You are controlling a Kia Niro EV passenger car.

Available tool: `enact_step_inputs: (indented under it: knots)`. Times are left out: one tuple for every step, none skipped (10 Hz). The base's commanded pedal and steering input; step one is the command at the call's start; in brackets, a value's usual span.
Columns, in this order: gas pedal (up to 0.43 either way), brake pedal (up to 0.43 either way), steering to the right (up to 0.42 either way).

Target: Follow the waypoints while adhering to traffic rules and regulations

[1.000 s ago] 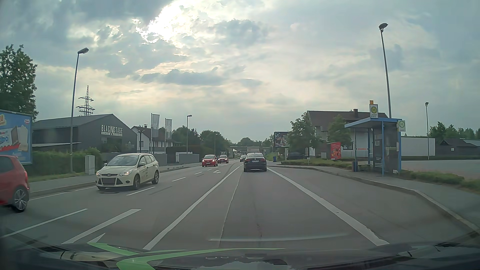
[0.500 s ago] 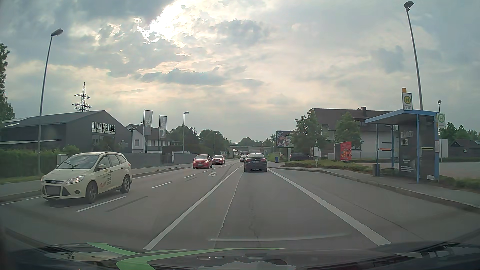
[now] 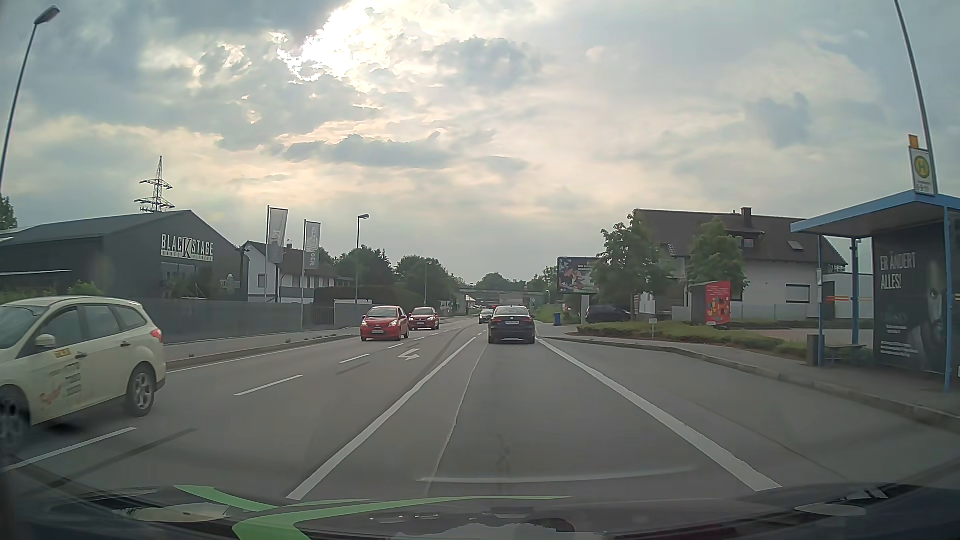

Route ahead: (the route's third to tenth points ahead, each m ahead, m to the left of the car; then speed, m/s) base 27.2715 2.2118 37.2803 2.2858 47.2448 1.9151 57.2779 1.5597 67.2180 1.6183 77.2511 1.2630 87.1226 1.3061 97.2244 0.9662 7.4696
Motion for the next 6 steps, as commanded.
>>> enact_step_inputs:
  knots:
    - [0.11,0.0,0.001]
    - [0.11,0.0,0.002]
    - [0.11,0.0,0.002]
    - [0.11,0.0,0.002]
    - [0.11,0.0,0.001]
    - [0.11,0.0,0.001]
